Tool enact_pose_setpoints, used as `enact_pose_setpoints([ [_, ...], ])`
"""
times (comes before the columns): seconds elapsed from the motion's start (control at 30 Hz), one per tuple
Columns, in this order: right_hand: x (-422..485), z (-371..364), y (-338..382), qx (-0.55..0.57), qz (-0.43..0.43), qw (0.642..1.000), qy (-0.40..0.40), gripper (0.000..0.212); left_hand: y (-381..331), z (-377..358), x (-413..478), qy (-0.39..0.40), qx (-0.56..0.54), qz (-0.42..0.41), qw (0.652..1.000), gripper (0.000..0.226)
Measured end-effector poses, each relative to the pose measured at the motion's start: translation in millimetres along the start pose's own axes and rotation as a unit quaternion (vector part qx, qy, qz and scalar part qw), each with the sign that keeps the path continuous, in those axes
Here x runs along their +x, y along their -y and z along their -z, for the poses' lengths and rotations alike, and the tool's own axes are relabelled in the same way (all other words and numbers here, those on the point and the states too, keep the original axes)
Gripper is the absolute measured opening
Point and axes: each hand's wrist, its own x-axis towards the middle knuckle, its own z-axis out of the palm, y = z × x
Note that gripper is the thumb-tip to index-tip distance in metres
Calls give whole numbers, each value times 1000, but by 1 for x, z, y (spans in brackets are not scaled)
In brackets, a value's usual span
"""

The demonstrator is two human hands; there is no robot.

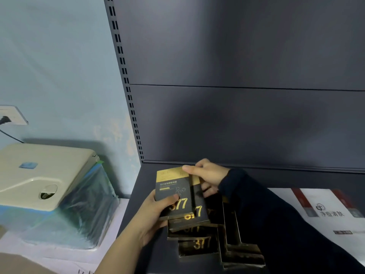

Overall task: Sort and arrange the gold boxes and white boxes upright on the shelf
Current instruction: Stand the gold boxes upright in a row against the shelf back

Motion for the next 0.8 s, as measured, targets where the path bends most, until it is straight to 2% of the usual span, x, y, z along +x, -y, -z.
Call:
enact_pose_setpoints([
  [0.1,10,-15,-1,-48,39,998,-10,81,1,-4,0,-20,21,-7,1000,61],
  [0.13,14,-17,-5,-22,50,998,-14,81,1,-3,1,-27,18,-4,999,57],
  [0.2,19,-17,-10,130,47,990,8,74,1,2,2,-27,-6,18,999,49],
  [0.27,20,-12,-13,269,49,961,38,61,2,11,5,0,-18,49,999,50],
  [0.4,26,-8,-18,362,74,928,33,67,2,10,12,35,50,47,997,53],
  [0.47,26,-7,-19,387,82,918,24,72,3,6,17,8,68,34,997,61],
  [0.6,24,3,-19,469,72,880,-1,35,7,5,26,-35,7,75,997,62],
  [0.73,18,10,-18,522,45,851,-22,28,10,2,33,-11,42,101,994,53],
  [0.8,17,11,-17,531,47,844,-54,23,9,-1,36,-27,56,93,994,37],
])
